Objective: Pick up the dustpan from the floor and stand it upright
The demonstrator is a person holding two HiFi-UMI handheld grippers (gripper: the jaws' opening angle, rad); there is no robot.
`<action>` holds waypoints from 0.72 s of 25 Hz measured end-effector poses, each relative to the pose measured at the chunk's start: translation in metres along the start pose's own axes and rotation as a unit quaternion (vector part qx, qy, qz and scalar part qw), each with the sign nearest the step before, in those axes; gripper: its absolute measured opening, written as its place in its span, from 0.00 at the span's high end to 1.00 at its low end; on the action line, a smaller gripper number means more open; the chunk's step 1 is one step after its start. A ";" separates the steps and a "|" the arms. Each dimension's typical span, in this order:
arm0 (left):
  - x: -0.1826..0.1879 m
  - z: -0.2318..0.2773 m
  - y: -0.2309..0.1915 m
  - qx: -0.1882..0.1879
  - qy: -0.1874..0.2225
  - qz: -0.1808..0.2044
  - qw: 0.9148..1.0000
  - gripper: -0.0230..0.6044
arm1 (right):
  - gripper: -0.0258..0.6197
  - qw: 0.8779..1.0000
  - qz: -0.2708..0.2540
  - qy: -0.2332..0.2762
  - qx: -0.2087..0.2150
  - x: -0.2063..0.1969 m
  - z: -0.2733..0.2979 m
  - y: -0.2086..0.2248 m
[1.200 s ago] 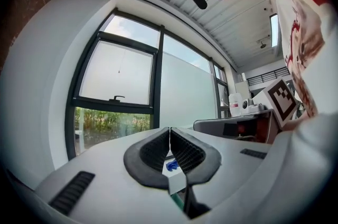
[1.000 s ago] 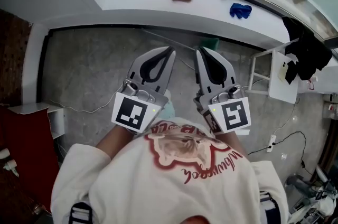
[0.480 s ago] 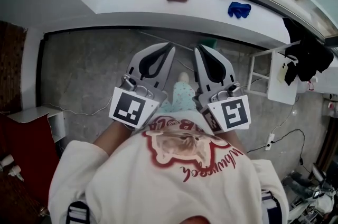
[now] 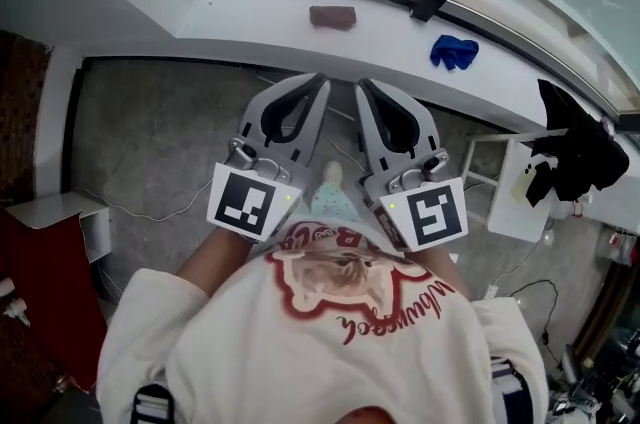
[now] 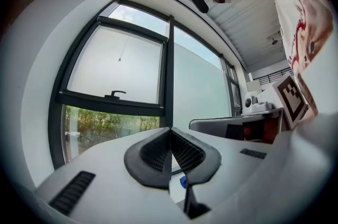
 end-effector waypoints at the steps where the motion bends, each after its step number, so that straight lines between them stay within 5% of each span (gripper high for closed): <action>1: -0.001 0.010 0.000 0.002 0.000 0.002 1.000 0.93 | 0.92 1.000 -0.003 -0.001 0.005 -0.002 0.006 0.009; 13: -0.036 0.068 -0.046 0.013 -0.008 -0.021 1.000 0.93 | 0.92 1.000 0.012 -0.005 0.001 -0.035 0.060 0.052; 18: -0.072 0.081 -0.068 0.027 -0.021 -0.022 0.999 0.93 | 0.92 1.000 0.005 -0.026 0.012 -0.080 0.081 0.070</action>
Point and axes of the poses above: the fingertips, and each gripper's own axes: z forward along the fingers, y to its right, x out of its top, the point moved 8 cm from there along -z, backward along the fingers, and after that the axes turned 11 degrees about x, right-handed, at the moved point
